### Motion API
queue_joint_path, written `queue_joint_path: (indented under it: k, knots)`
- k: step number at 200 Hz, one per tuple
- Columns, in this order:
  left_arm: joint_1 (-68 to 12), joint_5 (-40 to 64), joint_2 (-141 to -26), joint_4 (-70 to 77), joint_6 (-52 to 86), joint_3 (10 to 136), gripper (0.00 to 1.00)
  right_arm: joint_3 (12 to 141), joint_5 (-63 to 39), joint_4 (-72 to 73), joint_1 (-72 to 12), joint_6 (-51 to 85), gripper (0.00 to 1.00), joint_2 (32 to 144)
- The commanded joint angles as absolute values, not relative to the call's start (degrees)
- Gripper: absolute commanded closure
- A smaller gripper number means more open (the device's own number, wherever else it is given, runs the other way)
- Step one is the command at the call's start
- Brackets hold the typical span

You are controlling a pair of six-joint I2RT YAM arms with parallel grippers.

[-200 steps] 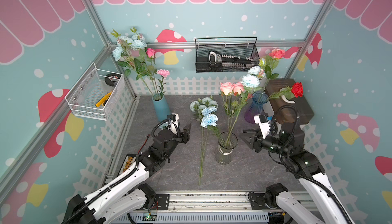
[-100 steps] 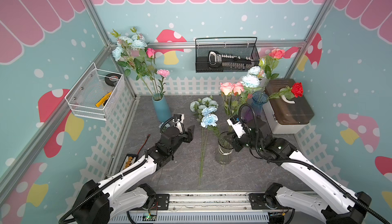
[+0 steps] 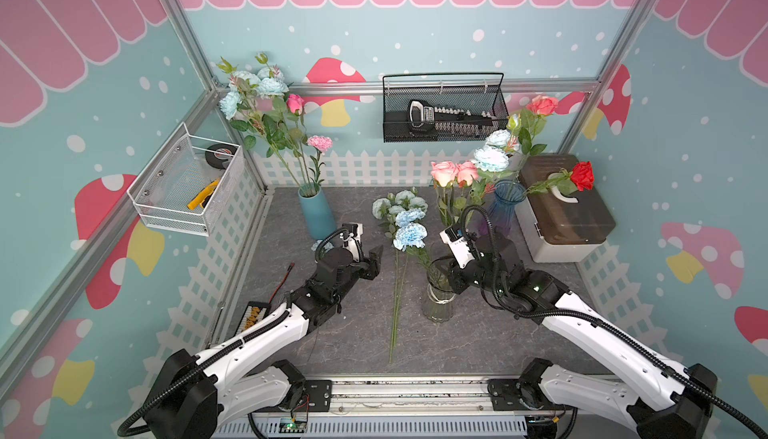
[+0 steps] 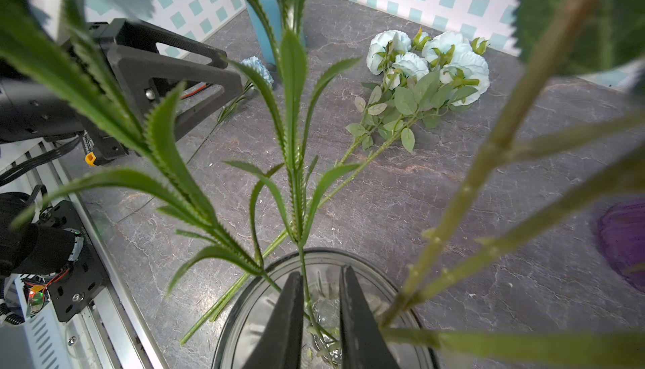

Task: Pick out blue flowers from the vase
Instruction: Pick up the flower from the vase.

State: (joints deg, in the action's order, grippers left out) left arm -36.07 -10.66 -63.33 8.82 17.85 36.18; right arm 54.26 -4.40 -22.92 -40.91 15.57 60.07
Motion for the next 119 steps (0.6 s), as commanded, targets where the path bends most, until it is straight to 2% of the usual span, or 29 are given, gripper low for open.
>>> queue_joint_path:
  k: [1, 119]
  knots:
    - [-35.8, -9.7, -63.9, 11.0, 19.1, 37.2, 0.35, 53.1, -4.4, -20.7, -41.5, 16.1, 0.81, 60.5]
    - [-35.8, -8.9, -63.3, 11.3, 19.3, 36.9, 0.35, 50.7, -5.0, -18.9, -42.1, 18.8, 0.77, 61.7]
